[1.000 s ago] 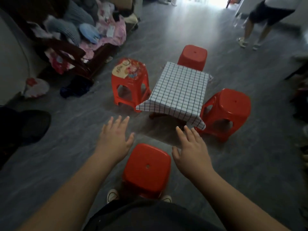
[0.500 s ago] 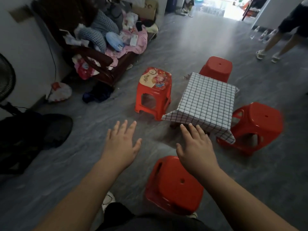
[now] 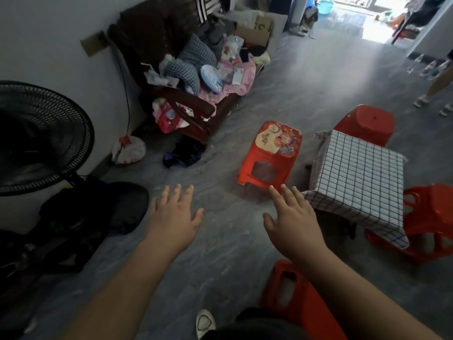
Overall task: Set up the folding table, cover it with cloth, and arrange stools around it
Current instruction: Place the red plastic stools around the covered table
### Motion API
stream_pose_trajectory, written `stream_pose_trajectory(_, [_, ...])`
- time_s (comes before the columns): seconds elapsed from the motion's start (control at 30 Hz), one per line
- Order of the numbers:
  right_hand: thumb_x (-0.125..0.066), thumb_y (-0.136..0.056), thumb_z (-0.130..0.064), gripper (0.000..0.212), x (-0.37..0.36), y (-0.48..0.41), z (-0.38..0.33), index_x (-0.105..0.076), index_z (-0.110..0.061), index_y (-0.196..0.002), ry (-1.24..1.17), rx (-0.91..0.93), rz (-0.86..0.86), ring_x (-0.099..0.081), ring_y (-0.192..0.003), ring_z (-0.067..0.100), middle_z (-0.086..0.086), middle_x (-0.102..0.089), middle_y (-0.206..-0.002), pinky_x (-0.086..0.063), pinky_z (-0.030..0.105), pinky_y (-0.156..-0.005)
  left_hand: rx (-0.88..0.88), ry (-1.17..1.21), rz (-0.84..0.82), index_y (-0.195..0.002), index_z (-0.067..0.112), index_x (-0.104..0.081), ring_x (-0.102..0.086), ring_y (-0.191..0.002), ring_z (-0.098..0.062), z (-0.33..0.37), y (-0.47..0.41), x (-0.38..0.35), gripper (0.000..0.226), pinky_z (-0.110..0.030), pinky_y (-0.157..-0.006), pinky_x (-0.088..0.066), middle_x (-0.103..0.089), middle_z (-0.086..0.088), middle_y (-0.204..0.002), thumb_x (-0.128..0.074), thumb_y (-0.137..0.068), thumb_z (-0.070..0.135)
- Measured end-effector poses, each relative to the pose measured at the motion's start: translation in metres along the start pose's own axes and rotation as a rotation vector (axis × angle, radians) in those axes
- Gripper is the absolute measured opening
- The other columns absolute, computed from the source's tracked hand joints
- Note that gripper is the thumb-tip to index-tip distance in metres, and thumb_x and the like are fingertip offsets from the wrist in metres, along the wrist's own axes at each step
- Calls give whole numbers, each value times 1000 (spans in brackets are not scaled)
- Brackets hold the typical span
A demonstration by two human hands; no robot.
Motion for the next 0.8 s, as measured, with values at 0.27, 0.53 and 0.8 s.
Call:
stream_pose_trajectory(0.27, [-41, -97, -53, 71, -19, -100, 8, -15, -33, -160, -28, -122, -48, -3, -155, 22, 0, -14, -168, -9, 42, -125, -127, -97, -77, -158, 30, -6, -3, -153, -25, 17, -133, 18, 70, -48, -123, -10, -9, -2, -167, -30, -99, 59])
stream_pose_trajectory(0.53, [-38, -98, -52, 71, -6, -275, 29, -10, -32, -160, -70, -158, -82, -2, -155, 22, 1, -11, -168, -12, 46, -125, -202, -142, -98, -158, 31, -7, -4, -153, -24, 68, -320, 51, 70, -48, -123, -10, -9, 0, -167, -32, -99, 57])
stream_pose_trajectory(0.8, [-37, -98, -52, 69, 13, -425, 31, -13, -31, -159, -98, -280, -91, -5, -155, 24, 1, -13, -168, -13, 47, -124, -317, -150, -143, -158, 29, -9, -5, -153, -24, 103, -483, 86, 69, -47, -123, -9, -12, -2, -166, -34, -100, 55])
Point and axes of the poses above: each hand's wrist, its own y-axis away from the middle knuckle, its own x-axis out of the back of the hand, z = x × y, the point moved 2 cm from there along -y, towards the middle knuckle
